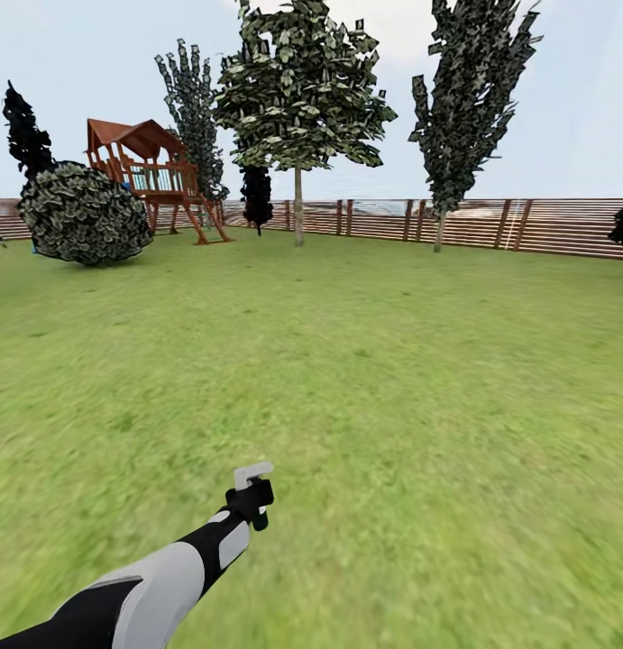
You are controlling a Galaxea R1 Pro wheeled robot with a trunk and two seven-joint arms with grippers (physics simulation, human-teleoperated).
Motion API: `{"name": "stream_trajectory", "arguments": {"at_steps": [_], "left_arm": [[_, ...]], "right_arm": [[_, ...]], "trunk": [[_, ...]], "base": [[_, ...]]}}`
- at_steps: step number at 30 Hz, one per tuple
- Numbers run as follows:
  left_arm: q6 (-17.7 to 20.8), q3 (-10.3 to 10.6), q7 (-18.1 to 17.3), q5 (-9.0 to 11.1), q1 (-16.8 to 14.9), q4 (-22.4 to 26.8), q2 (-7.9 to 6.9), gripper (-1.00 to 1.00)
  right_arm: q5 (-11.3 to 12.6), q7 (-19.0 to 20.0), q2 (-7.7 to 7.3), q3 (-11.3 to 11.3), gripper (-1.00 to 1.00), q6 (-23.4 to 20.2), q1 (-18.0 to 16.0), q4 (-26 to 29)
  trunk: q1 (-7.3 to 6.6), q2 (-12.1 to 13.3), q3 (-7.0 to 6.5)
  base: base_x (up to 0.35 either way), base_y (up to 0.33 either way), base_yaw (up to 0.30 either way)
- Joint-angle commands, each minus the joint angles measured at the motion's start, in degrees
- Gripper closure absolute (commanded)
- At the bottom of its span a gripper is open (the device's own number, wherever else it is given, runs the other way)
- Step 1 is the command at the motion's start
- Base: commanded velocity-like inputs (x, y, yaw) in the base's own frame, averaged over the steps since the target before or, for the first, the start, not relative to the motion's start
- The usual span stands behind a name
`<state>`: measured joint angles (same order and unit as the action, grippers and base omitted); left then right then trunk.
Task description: In the garden, pick up the pesticide atomizer on the floor and spray pesticide onto both trees until each tree trunk is fully covered.
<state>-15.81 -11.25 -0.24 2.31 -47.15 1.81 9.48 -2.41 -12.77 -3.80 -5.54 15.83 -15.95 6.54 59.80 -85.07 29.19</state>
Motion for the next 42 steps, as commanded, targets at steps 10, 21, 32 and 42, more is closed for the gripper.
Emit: {"name": "stream_trajectory", "arguments": {"at_steps": [10,21,32,42], "left_arm": [[-0.19,-0.08,-0.03,0.22,-0.05,-0.05,0.01,1.00],[-0.19,-0.08,-0.03,0.20,-0.07,-0.05,0.01,1.00],[-0.19,-0.08,-0.03,0.20,-0.07,-0.05,0.01,1.00],[-0.19,-0.08,-0.03,0.21,-0.08,-0.05,0.01,1.00]], "right_arm": [[-0.26,0.02,0.02,-0.43,-1.00,0.25,-0.04,-0.04],[-0.26,0.02,0.11,-0.43,-1.00,0.25,-0.04,-0.12],[-0.28,0.02,0.10,-0.43,-1.00,0.25,-0.04,-0.12],[-0.26,0.02,0.10,-0.43,-1.00,0.25,-0.04,-0.12]], "trunk": [[0.03,-0.03,0.06],[0.03,-0.03,0.06],[0.03,-0.03,0.06],[0.03,-0.03,0.06]], "base": [[0.350,0.000,0.000],[0.350,0.000,0.000],[0.350,0.035,0.000],[0.350,0.082,0.000]]}}
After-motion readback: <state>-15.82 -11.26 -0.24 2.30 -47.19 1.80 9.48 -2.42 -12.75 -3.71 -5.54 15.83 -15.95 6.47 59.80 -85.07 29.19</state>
